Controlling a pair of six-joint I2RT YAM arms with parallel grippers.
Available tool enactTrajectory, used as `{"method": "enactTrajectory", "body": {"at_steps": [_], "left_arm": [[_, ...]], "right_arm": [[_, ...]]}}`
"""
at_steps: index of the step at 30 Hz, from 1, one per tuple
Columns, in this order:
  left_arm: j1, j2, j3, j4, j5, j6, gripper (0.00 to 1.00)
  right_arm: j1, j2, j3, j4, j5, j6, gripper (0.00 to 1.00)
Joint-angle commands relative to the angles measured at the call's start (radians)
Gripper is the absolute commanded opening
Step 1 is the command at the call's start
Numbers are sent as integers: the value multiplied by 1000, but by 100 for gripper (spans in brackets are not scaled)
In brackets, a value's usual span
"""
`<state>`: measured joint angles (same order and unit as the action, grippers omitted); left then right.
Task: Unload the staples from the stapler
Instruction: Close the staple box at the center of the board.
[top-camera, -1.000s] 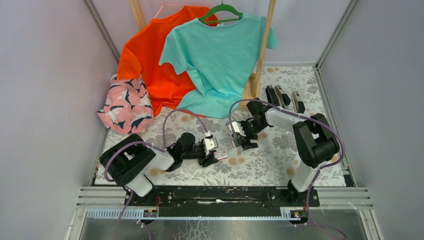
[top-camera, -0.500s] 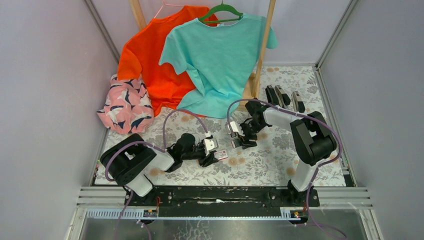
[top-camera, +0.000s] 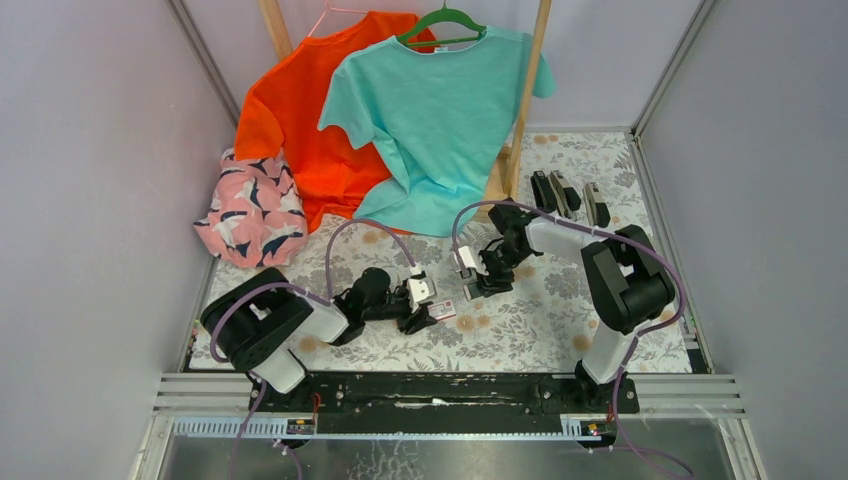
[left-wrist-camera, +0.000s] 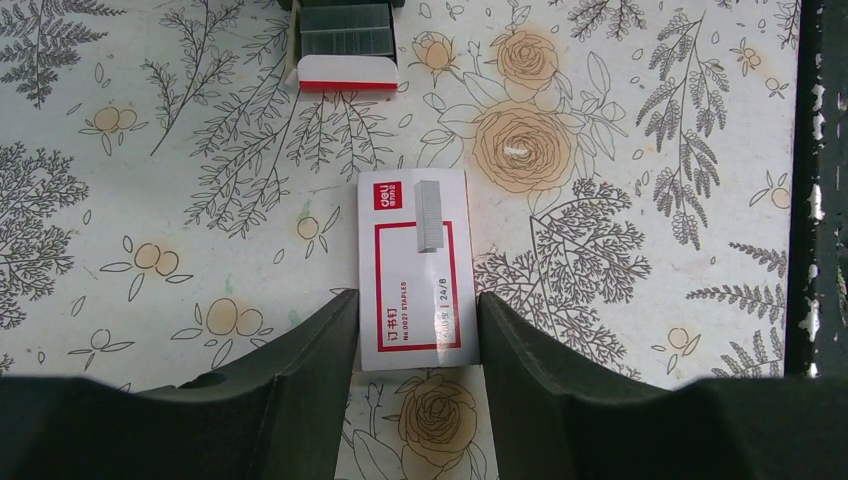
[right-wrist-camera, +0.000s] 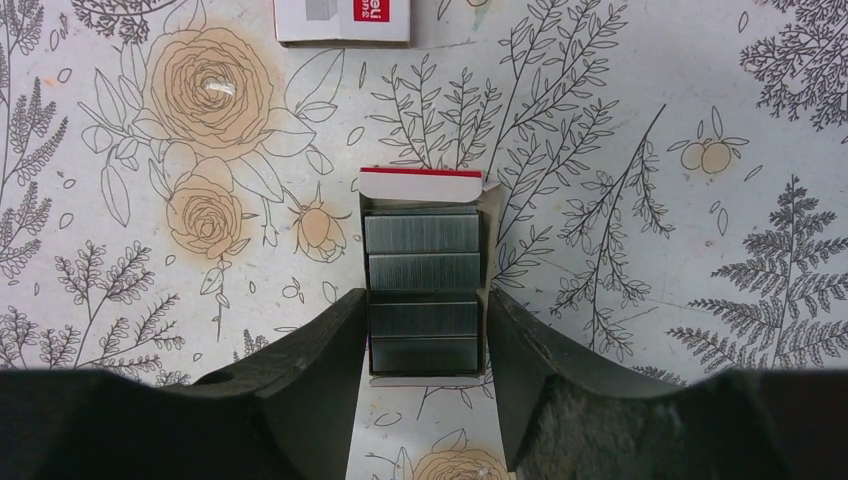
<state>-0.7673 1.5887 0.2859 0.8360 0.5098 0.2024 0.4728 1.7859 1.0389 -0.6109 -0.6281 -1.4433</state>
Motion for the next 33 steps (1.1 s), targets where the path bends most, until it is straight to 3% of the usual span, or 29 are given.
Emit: {"method": "enactTrajectory", "body": {"at_steps": [1, 10, 19, 33], "left_arm": [[-9, 17, -12, 38, -27, 0, 54], [-14, 17, -12, 38, -37, 0, 54], [-15, 17, -11, 37, -43, -2, 54], [-19, 23, -3, 31, -55, -6, 55]], "right_arm": [[36, -1, -39, 13, 71, -21, 54], [64, -13, -54, 12, 73, -21, 50], [67, 6, -43, -34, 65, -40, 56], [111, -16, -60, -55, 92, -54, 50]]}}
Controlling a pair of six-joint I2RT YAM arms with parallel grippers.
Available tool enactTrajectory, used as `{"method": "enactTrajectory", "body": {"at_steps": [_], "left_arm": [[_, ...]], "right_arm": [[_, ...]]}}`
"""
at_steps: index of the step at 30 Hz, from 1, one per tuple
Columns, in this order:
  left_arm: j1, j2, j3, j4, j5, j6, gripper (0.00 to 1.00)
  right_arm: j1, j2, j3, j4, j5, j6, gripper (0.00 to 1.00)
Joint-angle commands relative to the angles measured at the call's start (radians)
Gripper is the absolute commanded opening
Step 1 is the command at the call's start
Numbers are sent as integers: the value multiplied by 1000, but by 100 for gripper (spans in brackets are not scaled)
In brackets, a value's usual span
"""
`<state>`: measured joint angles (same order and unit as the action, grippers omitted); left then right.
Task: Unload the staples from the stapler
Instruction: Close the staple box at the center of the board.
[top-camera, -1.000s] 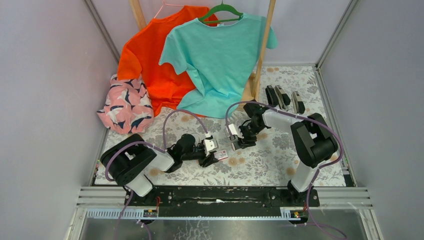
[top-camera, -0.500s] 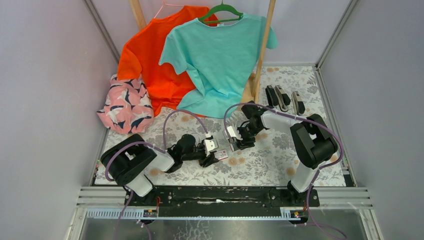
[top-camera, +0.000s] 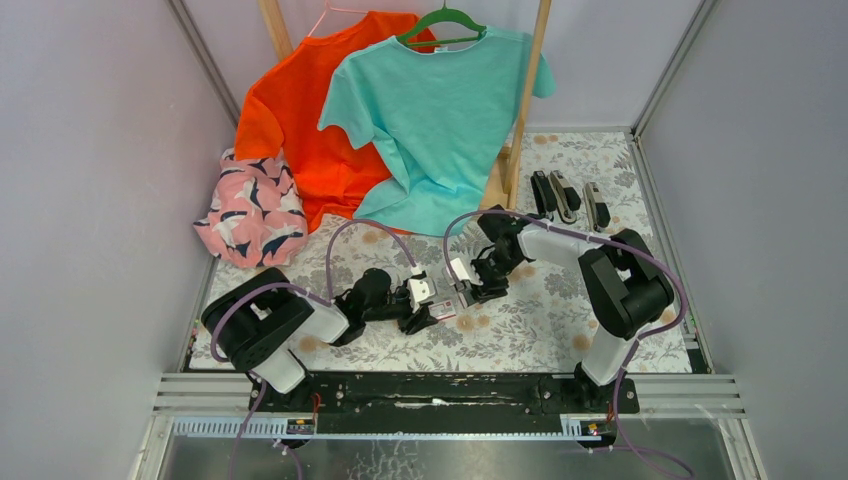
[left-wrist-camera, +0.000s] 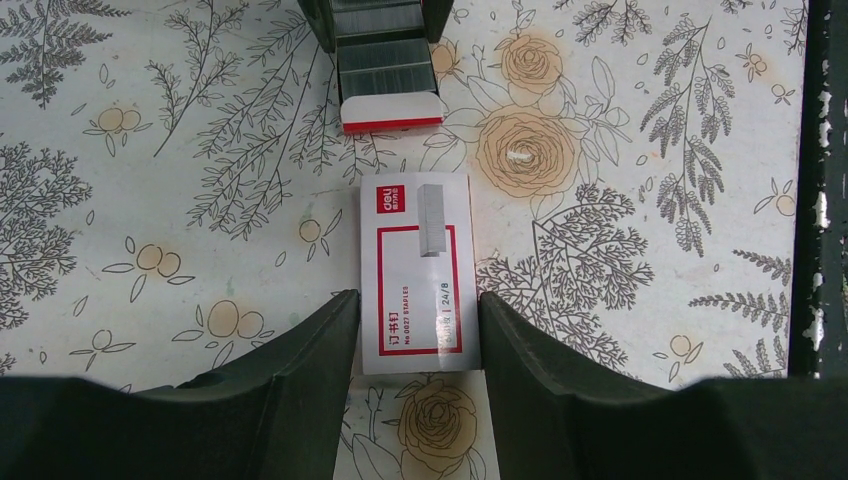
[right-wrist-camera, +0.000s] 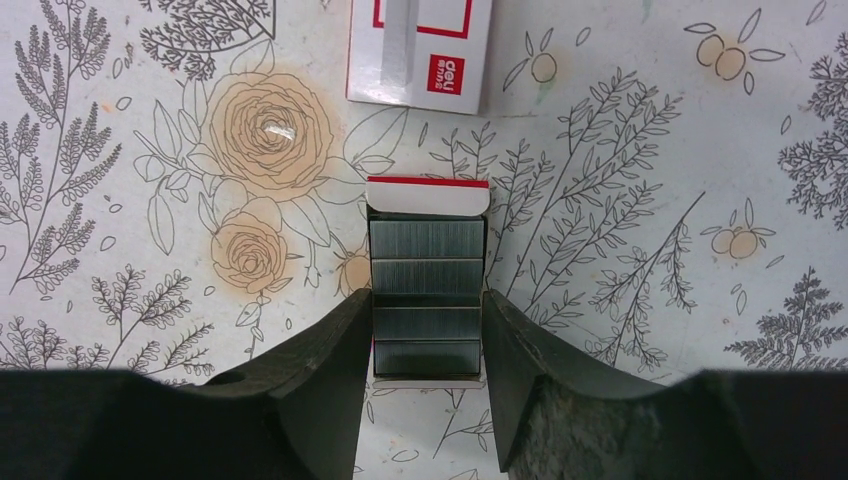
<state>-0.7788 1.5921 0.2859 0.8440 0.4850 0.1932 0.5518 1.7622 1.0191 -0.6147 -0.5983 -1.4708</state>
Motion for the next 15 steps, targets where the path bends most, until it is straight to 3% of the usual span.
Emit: {"method": "enactTrajectory", "body": {"at_steps": [1, 15], "left_arm": [[-8, 19, -2, 24, -31, 3, 55], [-9, 26, -1, 24, -25, 9, 57]], "right_arm": [[36, 4, -41, -51, 63, -26, 50], [65, -10, -31, -51, 35, 10, 49]]}}
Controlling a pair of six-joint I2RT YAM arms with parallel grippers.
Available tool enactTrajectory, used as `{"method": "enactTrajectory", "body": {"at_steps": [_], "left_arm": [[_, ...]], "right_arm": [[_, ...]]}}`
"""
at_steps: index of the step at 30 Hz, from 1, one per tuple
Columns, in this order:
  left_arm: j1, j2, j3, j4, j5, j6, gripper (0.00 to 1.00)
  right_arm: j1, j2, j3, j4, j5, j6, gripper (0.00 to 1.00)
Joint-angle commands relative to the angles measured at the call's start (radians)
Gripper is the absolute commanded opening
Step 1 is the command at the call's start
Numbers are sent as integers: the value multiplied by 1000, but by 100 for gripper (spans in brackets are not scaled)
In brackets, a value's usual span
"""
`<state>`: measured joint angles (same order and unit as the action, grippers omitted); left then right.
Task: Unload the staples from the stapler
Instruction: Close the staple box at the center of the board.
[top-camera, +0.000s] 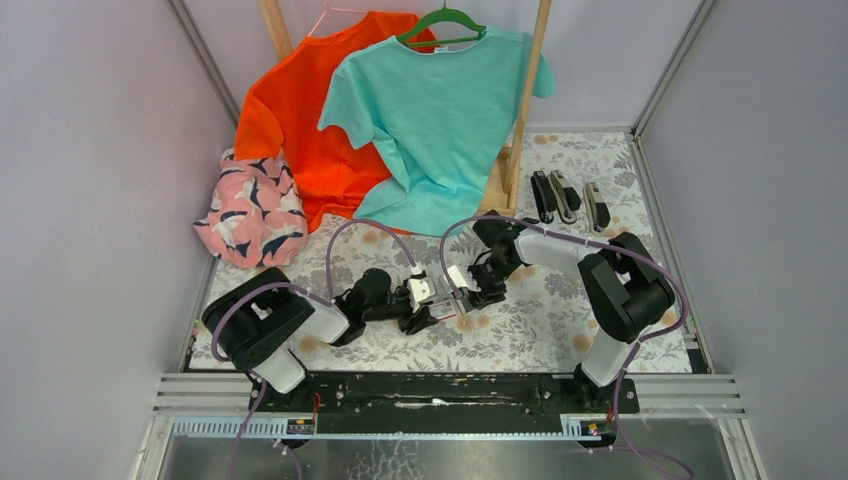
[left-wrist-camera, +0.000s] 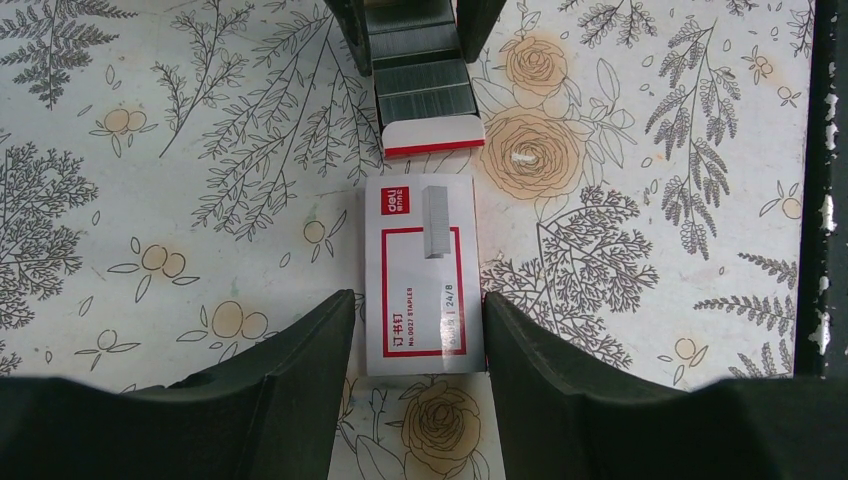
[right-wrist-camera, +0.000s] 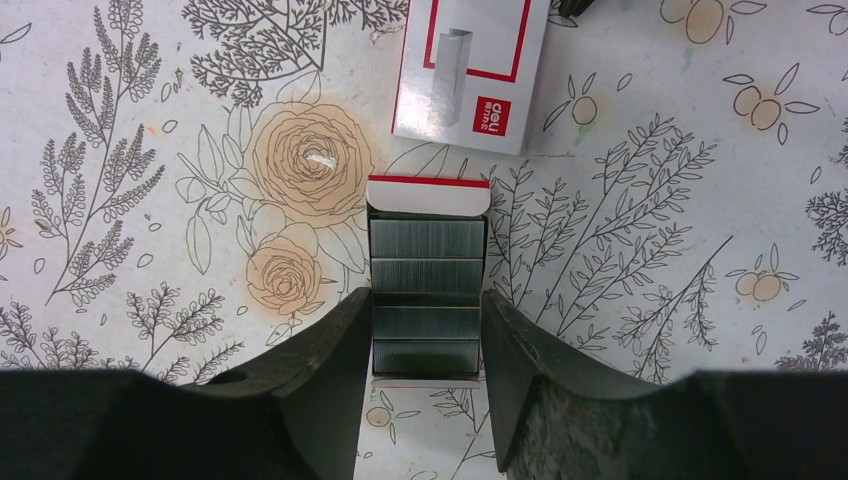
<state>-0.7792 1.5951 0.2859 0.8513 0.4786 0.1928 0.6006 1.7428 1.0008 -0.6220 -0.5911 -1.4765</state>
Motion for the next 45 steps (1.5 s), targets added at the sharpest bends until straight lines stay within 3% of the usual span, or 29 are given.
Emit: {"method": "enactTrajectory", "body": {"at_steps": [1, 19, 45], "left_arm": [[-8, 24, -1, 17, -18, 10, 57], [-18, 25, -15, 56, -17, 22, 57], [-18, 32, -47, 145, -9, 38, 56]], "right_arm": [[16, 10, -10, -44, 24, 24, 49], [17, -3, 9, -42, -48, 70, 48], [16, -2, 4, 23, -33, 132, 47]]}}
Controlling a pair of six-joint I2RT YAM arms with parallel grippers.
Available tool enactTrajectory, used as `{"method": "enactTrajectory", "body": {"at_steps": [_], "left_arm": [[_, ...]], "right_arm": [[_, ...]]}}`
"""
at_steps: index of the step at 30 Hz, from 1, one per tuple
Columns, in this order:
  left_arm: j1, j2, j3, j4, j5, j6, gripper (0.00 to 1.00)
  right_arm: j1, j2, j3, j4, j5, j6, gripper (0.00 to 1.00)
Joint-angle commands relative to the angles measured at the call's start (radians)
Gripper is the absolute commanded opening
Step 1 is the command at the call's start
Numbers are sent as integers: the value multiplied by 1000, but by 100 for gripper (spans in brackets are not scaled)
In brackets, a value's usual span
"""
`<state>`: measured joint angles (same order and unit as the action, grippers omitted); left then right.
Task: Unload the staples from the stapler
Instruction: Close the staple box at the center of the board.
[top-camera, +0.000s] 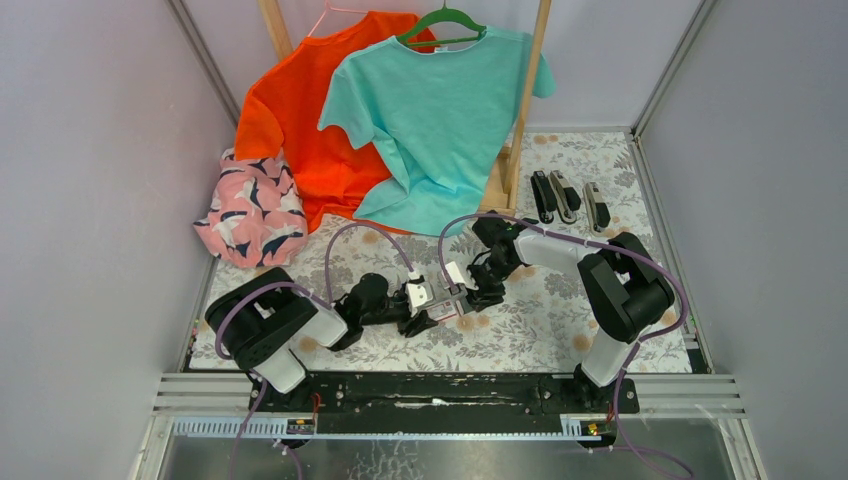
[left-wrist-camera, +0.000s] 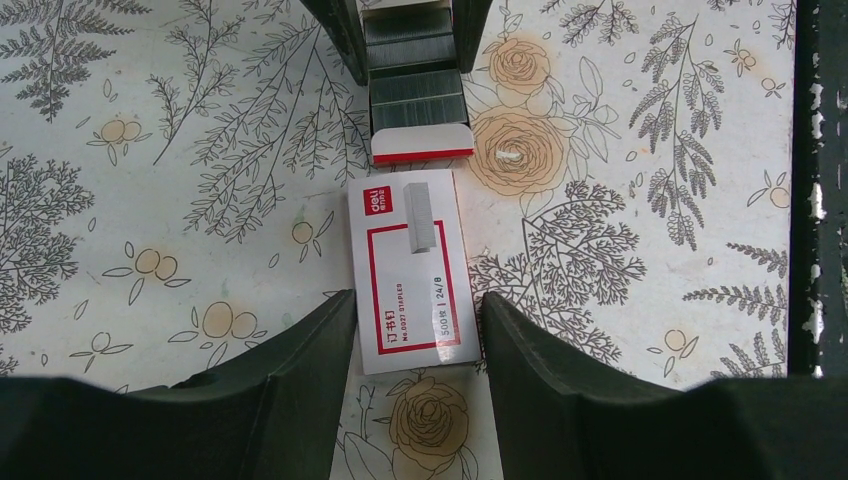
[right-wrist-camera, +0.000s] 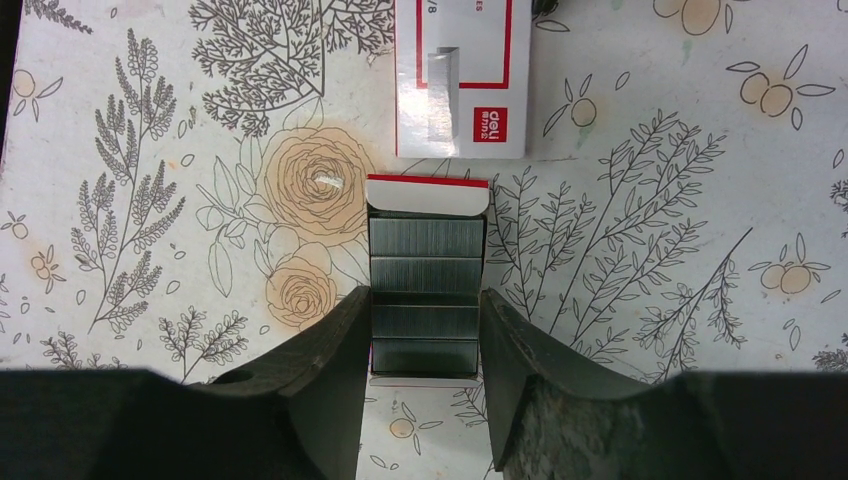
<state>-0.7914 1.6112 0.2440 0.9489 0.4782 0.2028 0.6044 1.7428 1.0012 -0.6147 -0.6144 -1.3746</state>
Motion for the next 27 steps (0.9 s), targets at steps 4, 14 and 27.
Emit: {"method": "enactTrajectory", "body": {"at_steps": [4, 14, 27], "left_arm": [[-5, 17, -3, 45, -7, 29, 56], [-5, 28, 9, 31, -3, 33, 55], [-5, 31, 13, 26, -4, 32, 55]], "right_arm": [[13, 0, 5, 34, -5, 51, 47], [12, -6, 6, 34, -15, 53, 44], [27, 1, 5, 44, 5, 72, 45]]}}
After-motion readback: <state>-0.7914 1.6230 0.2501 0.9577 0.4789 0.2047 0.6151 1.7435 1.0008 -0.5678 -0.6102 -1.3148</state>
